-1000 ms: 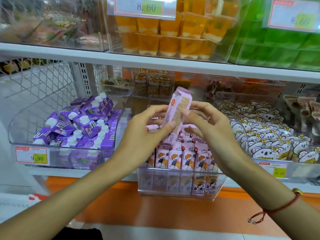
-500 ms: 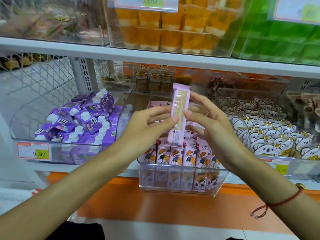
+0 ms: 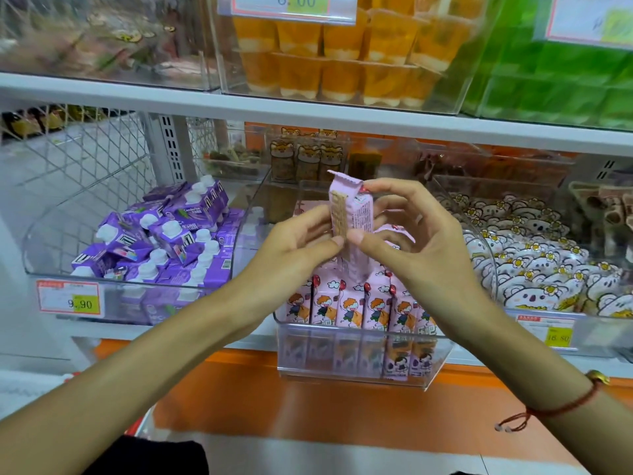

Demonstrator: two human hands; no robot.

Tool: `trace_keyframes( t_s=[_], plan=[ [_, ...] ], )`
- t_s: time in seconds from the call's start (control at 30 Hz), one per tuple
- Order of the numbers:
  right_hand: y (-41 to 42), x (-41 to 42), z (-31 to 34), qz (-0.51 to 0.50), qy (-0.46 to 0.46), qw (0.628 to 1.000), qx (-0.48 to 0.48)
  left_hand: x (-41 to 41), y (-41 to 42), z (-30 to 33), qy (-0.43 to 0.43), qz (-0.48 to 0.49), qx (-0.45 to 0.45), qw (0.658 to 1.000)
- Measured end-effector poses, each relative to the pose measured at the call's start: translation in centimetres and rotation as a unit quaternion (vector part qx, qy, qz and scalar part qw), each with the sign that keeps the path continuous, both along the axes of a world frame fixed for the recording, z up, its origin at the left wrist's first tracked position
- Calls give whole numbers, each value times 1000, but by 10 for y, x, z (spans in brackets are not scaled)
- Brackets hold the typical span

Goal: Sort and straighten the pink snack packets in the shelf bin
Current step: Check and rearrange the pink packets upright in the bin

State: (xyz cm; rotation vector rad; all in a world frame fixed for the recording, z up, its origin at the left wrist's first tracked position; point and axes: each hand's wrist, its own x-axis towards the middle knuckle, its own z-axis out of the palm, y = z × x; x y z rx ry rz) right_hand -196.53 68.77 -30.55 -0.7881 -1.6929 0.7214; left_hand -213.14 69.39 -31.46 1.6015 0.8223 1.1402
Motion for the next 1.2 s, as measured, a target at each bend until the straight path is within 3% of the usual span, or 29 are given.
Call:
trace_keyframes(
  t_s=[0.17,0.4,0.5,0.67,0.87,1.0,1.2],
  plan=[
    [0,0,0,-14,-14,1000,14,-1,2,0,-37,-31,-52,997],
    [1,-3,-8,1,-30,999,-26,0,0,6,-124,67,-86,986],
    [3,-3,-7,21,-20,999,-42,-2,1,4,-115,124,-50,984],
    [6,0,-5,38,-32,996,-75,-3,0,1,-60,163,86,981],
    [4,-1,-3,8,53,994,-95,-3,3,2,-136,181,14,974],
    [15,6,-2,10,184,958,-218,-4,2,4,-102,146,19,984],
    [28,14,-6,-5,162,954,-252,-10,7,2,-9,190,131,973]
  ],
)
